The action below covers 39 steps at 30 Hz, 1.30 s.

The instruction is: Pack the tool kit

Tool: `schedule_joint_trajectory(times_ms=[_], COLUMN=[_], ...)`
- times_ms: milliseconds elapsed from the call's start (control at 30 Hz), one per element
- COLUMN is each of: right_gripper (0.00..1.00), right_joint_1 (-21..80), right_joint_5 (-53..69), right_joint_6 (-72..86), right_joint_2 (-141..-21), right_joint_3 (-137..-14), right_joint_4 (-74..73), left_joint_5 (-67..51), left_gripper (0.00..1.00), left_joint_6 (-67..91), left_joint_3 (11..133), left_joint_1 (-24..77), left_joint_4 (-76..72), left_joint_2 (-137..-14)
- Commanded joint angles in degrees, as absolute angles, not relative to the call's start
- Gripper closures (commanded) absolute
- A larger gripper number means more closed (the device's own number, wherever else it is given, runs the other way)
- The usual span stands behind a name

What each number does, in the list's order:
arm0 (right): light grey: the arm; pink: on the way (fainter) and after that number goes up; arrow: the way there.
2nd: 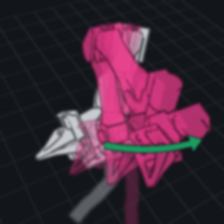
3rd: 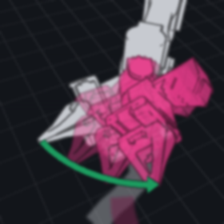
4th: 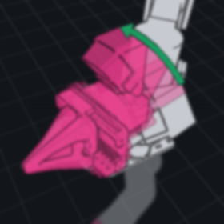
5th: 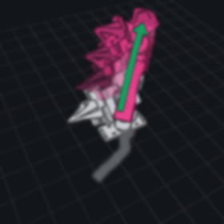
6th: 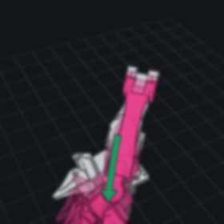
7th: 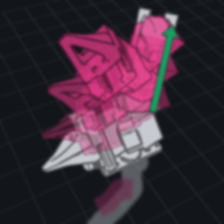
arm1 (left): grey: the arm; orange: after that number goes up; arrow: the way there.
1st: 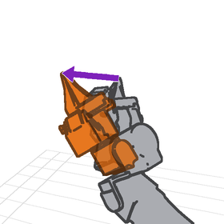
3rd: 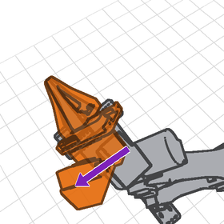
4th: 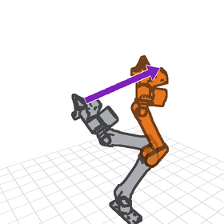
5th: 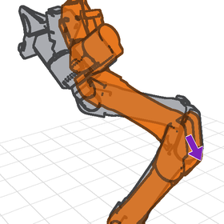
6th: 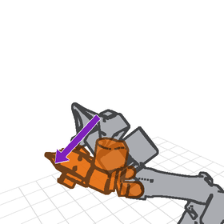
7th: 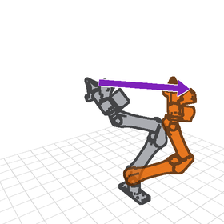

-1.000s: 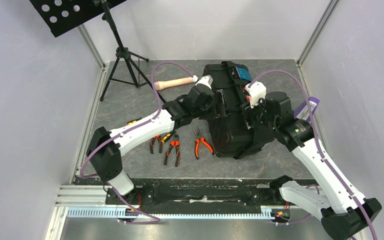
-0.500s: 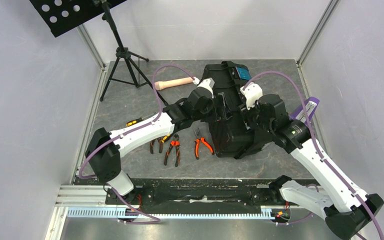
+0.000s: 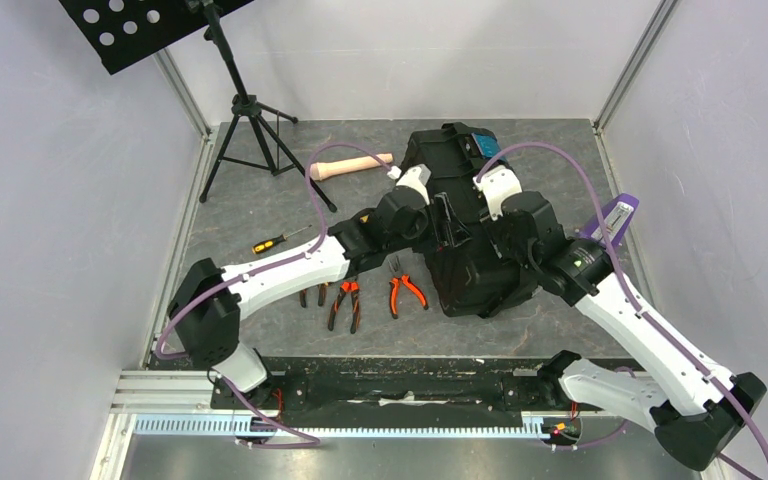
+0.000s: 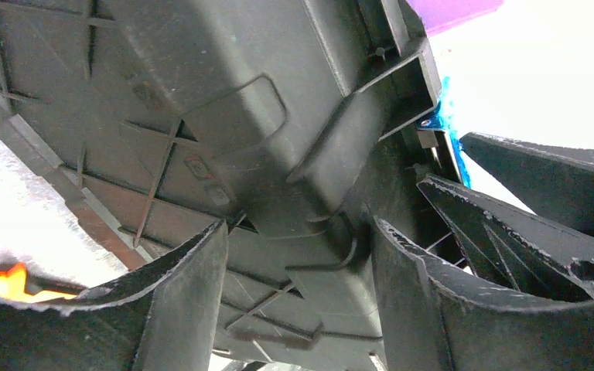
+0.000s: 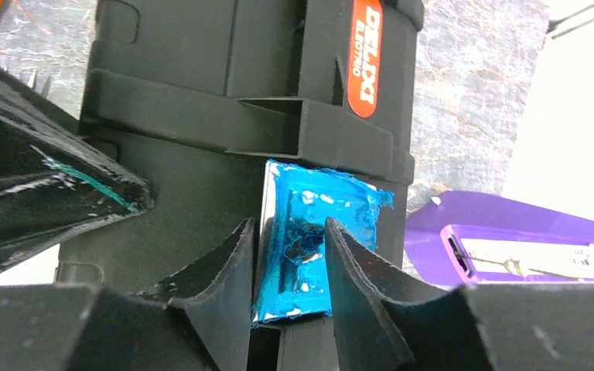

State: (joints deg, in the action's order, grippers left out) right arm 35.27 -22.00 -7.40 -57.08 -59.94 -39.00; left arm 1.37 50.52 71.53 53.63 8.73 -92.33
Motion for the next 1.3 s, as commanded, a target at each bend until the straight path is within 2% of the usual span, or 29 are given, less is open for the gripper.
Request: schedule_joint_trajectory(times_ms=[0, 200, 633, 967, 1133, 1267], right_gripper=[0.65, 0.68, 0.78, 0.79, 0.79, 0.73], right_joint_1=[34.7, 34.8, 34.8, 34.8, 34.8, 34.8], right_joint_5=[-38.4, -47.8, -59.1, -65.6, -59.6, -51.7], right_joint_6=[-8.2, -9.1, -16.2, -28.3, -26.8, -21.4], right_joint_2=[-56.5, -53.8, -51.9, -52.0, -52.2, -54.0], right_joint_3=[-62.5, -65.3, -72.7, -74.8, -76.5, -77.5], right_joint_4=[-44.7, -43.5, -31.3, -15.7, -15.4, -23.7], left_joint_5=[9.1, 6.5, 2.2, 1.0, 1.0, 3.2], left_gripper=[0.33, 0.35, 0.36, 0.35, 0.34, 0.26], left_joint_6=[52.3, 56.7, 57.3, 57.0, 56.7, 55.0], left_joint_3=[60.2, 51.2, 50.0, 49.8, 49.3, 51.6], left_joint_1=[51.9, 48.6, 47.6, 47.3, 47.1, 47.0], left_joint_4=[20.3, 17.8, 15.9, 15.0, 14.0, 13.7], left_joint_2=[-96.4, -97.3, -101.9, -102.6, -100.9, -95.2])
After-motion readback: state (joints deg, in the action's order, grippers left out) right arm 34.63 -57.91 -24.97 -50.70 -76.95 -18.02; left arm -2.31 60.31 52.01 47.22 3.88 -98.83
